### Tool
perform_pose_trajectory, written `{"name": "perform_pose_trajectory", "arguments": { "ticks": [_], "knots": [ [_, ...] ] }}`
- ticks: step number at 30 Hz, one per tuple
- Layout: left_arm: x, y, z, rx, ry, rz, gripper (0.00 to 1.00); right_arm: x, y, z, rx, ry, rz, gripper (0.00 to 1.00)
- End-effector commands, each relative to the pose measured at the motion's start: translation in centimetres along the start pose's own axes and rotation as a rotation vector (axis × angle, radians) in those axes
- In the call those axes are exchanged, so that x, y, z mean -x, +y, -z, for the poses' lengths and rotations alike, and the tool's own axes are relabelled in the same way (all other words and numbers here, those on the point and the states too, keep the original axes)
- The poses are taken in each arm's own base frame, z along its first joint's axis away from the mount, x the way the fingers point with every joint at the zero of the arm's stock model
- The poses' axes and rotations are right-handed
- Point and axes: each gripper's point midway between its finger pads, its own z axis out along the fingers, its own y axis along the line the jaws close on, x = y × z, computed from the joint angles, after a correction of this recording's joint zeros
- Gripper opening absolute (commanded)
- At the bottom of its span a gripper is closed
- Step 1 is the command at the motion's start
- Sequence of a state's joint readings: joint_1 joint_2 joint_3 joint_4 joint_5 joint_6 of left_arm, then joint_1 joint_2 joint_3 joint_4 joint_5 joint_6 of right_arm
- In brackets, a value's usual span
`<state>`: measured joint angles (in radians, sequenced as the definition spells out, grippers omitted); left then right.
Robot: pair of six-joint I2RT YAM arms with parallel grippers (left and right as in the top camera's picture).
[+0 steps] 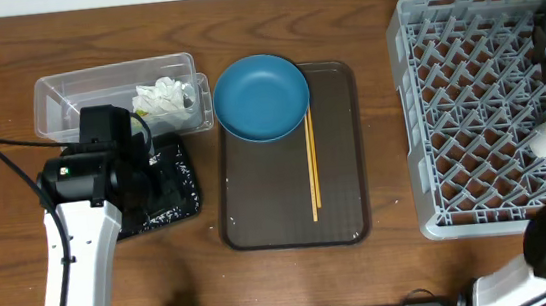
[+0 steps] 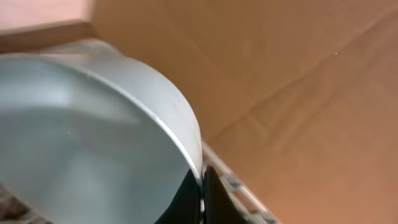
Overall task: Sort waste into correct bins and load items into the dishwasher rack
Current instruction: 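Lift the bowl with the right gripper and place it in the dish rack, then reach the right gripper to the teal plate and grasp its edge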
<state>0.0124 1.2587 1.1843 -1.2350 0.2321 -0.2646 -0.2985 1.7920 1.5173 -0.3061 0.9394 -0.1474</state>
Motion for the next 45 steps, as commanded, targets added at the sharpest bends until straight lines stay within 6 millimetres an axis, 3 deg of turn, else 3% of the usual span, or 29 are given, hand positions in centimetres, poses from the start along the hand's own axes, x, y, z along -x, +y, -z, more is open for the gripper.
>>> {"name": "perform_pose_trajectory", "arguments": {
  "ticks": [1,7,12,19,23,26,32,37,40,42,45],
  "knots": [
    [-0.1,0.3,0.0,0.012,0.003,-0.003,0.57,-1.5,-2.5,-1.9,-0.217,0.059,0.089,0.01],
    [-0.1,0.3,0.0,0.012,0.003,-0.003,0.57,-3.3,-1.1,-5.0,-0.277,0.103,0.199,0.01],
    [0.0,0.3,0.0,0.011,0.002,-0.003,0.57,-5.9,1.3,-6.8,-0.268,0.149,0.265,0.01],
    [0.1,0.2,0.0,0.009,-0.005,-0.004,0.57,-7.9,4.4,-6.5,-0.205,0.164,0.215,0.01],
    [0.2,0.2,0.0,0.008,-0.007,-0.005,0.57,-8.6,7.3,-5.2,-0.095,0.17,0.253,0.22],
    [0.2,0.2,0.0,0.008,-0.007,-0.005,0.57,-9.8,9.6,-4.0,0.011,0.198,0.312,0.3],
    [0.1,0.2,0.0,0.009,-0.005,-0.004,0.57,-9.9,11.2,-1.2,0.091,0.203,0.295,0.45],
    [0.1,0.2,0.0,0.009,-0.004,-0.004,0.57,-6.6,11.3,2.0,0.254,0.14,0.215,0.54],
    [0.1,0.2,0.0,0.009,-0.004,-0.004,0.57,-3.6,12.2,6.0,0.452,0.068,0.146,0.56],
    [0.1,0.2,0.0,0.009,-0.004,-0.004,0.57,-2.1,13.8,10.1,0.674,0.024,0.118,0.55],
    [0.1,0.2,0.0,0.009,-0.005,-0.004,0.58,-1.5,16.7,17.1,1.021,-0.009,0.119,0.56]
  ]
}}
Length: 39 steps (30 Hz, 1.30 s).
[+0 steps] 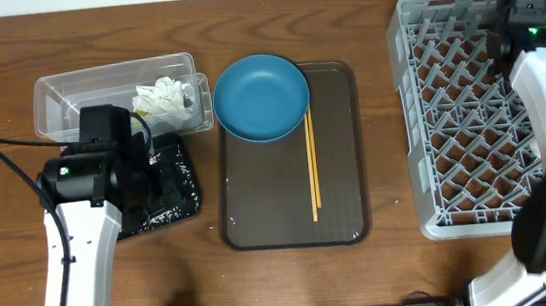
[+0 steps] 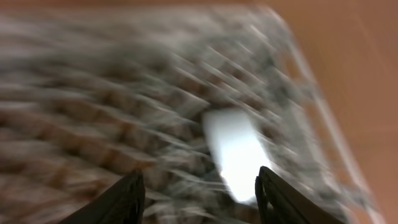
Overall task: Sort waste into correct bins and load items into the dishwasher rack
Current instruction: 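Reach the right gripper to the teal plate and grasp its edge, then carry the teal plate with the right gripper into the dish rack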
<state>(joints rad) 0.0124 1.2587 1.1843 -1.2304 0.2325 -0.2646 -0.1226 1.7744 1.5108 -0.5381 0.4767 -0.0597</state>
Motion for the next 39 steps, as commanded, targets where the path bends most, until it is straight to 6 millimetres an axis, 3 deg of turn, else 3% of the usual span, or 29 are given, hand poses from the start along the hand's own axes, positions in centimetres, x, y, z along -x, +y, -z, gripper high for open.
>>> {"name": "perform_pose_trajectory", "arguments": {
  "ticks": [1,5,12,15,21,27,34,39],
  "knots": [
    [0.0,0.3,0.0,0.011,-0.001,-0.003,0.58,1.8,9.5,5.9,0.514,-0.074,-0.004,0.56],
    [0.0,0.3,0.0,0.011,0.0,-0.003,0.6,0.5,16.1,9.3,0.744,-0.01,-0.023,0.55],
    [0.0,0.3,0.0,0.011,-0.001,-0.003,0.63,-4.3,26.3,12.1,0.875,0.088,0.123,0.63],
    [0.0,0.3,0.0,0.011,-0.001,-0.003,0.63,-7.1,30.3,12.1,0.883,0.134,0.18,0.63],
    [0.0,0.3,0.0,0.011,0.0,-0.003,0.63,-10.8,35.6,10.2,0.814,0.194,0.124,0.62],
    [0.0,0.3,0.0,0.011,-0.001,-0.003,0.63,-13.6,37.9,9.0,0.798,0.268,0.079,0.45],
    [0.0,0.3,0.0,0.011,-0.001,-0.003,0.63,-13.8,37.5,8.9,0.787,0.286,0.078,0.01],
    [0.0,0.3,0.0,0.011,0.0,-0.004,0.63,-13.9,36.7,9.0,0.775,0.303,0.082,0.01]
  ]
}}
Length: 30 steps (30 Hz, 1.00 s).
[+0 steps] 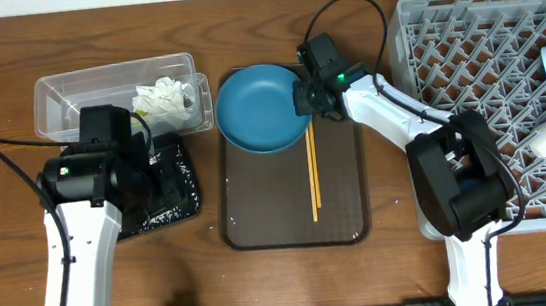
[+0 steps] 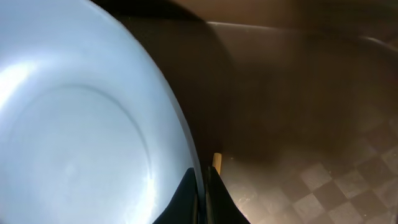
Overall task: Sort waste into correct bins and load items into the dishwasher rack
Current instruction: 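Carry the teal plate with the right gripper into the dish rack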
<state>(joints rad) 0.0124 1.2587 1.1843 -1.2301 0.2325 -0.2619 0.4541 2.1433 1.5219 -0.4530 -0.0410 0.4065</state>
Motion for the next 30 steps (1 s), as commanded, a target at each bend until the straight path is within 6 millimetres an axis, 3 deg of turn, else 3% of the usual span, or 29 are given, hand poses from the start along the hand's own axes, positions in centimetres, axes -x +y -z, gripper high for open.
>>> {"name": "perform_pose_trajectory", "arguments": {
  "ticks": [1,3,6,12,16,19,21,24,26,30],
  "knots": [
    [0.0,0.3,0.0,0.011,0.0,-0.001,0.63,0.3,-0.5,1.2,-0.021,-0.007,-0.012,0.01],
    [0.0,0.3,0.0,0.011,0.0,-0.001,0.63,1.2,-0.5,2.5,-0.016,-0.029,0.001,0.01],
    [0.0,0.3,0.0,0.011,0.0,-0.001,0.63,3.8,-1.0,6.2,-0.025,-0.121,0.029,0.01],
    [0.0,0.3,0.0,0.011,0.001,-0.001,0.63,9.6,-5.3,17.7,-0.224,-0.391,0.143,0.01],
    [0.0,0.3,0.0,0.011,0.0,-0.001,0.63,12.0,-11.7,26.1,-0.558,-0.533,0.191,0.01],
    [0.0,0.3,0.0,0.011,0.0,-0.001,0.63,12.3,-18.1,32.9,-0.965,-0.569,0.15,0.01],
    [0.0,0.3,0.0,0.011,0.0,-0.001,0.63,12.1,-21.1,36.3,-1.18,-0.551,0.12,0.01],
    [0.0,0.3,0.0,0.011,0.0,-0.001,0.63,11.8,-24.5,39.3,-1.346,-0.523,0.063,0.01],
    [0.0,0.3,0.0,0.011,0.0,-0.001,0.63,11.7,-26.3,40.0,-1.376,-0.521,0.025,0.01],
    [-0.1,0.3,0.0,0.012,0.004,0.0,0.63,11.4,-29.3,39.4,-1.407,-0.451,0.029,0.01]
  ]
}}
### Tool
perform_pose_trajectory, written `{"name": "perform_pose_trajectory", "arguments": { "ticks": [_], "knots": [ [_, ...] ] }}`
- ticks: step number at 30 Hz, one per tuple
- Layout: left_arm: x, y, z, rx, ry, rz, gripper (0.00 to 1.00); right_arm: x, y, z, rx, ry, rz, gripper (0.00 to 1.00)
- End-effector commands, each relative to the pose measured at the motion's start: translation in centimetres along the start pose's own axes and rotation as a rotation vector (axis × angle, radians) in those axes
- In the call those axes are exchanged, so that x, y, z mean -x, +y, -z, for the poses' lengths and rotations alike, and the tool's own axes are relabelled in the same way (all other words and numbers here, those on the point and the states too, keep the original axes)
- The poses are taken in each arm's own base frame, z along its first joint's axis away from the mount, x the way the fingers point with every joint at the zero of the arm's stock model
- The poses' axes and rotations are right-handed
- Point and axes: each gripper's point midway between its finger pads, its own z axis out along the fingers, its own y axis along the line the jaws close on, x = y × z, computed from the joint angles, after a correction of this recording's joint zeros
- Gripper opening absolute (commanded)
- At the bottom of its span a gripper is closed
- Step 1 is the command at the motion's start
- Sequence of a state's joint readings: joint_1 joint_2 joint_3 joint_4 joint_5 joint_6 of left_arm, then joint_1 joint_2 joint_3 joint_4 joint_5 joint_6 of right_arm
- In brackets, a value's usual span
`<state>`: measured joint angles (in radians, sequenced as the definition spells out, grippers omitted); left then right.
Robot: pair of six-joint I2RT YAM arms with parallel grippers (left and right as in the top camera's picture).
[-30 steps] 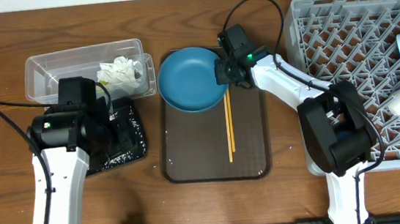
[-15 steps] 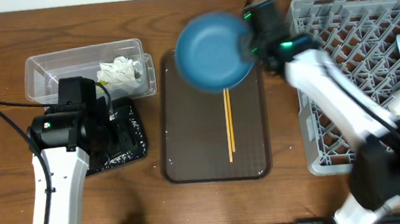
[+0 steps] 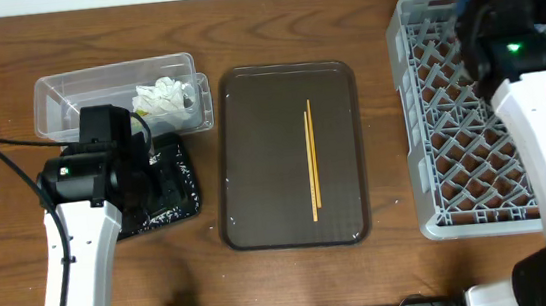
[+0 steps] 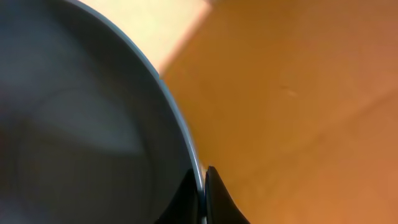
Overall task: Sort waste into correct bins and load items into the dishwasher rack
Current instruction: 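Carry the teal plate with the right gripper into the dish rack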
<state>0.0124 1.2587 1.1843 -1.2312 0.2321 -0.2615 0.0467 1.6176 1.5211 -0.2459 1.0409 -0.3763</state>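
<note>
The blue plate (image 4: 93,124) fills the left of the right wrist view, and my right gripper (image 4: 203,180) is shut on its rim. Overhead, the right arm (image 3: 531,118) reaches over the far left part of the grey dishwasher rack (image 3: 444,157), with a blue sliver of the plate showing at its end. Two wooden chopsticks (image 3: 311,159) lie on the brown tray (image 3: 260,225). My left arm (image 3: 89,176) hangs over the black bin (image 3: 181,187); its fingers are hidden.
A clear plastic container (image 3: 67,97) at the back left holds crumpled white tissue (image 3: 162,95). The rack takes up the right side of the table, and part of it is covered by the right arm.
The right gripper was shut on the blue plate's rim at the tray's far edge. Now the plate is off the tray and held up above the rack. The left arm has not moved.
First the right gripper held a pale round dish by its rim at the rack's right side. Then it was open over the rack, with a white item lying there. It was later shut on the blue plate at the tray, and now holds it over the rack.
</note>
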Motion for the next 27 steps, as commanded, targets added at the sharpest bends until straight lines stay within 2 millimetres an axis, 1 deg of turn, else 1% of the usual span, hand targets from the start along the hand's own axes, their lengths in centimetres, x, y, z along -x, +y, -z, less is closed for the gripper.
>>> {"name": "perform_pose_trajectory", "arguments": {
  "ticks": [1,5,9,13,17,23,27],
  "knots": [
    [-0.1,0.3,0.0,0.011,0.004,0.0,0.63,-1.9,-1.2,-2.3,-0.097,0.075,0.113,0.01],
    [-0.1,0.3,0.0,0.012,0.004,0.001,0.63,-4.5,-0.5,-5.5,-0.129,0.153,0.176,0.01],
    [-0.2,0.3,0.0,0.013,0.007,0.001,0.63,-6.5,0.5,-7.2,-0.154,0.207,0.22,0.01],
    [-0.1,0.3,0.0,0.013,0.006,0.001,0.63,-8.0,1.1,-8.5,-0.208,0.249,0.244,0.01],
    [-0.1,0.3,0.0,0.012,0.005,0.001,0.63,-8.5,2.6,-8.7,-0.193,0.252,0.243,0.01],
    [0.3,0.2,0.0,0.006,-0.012,-0.002,0.63,-8.9,5.8,-7.5,-0.117,0.244,0.263,0.02],
    [0.3,0.2,0.0,0.006,-0.012,-0.002,0.63,-9.6,7.1,-6.2,-0.09,0.254,0.219,0.08]
  ]
}}
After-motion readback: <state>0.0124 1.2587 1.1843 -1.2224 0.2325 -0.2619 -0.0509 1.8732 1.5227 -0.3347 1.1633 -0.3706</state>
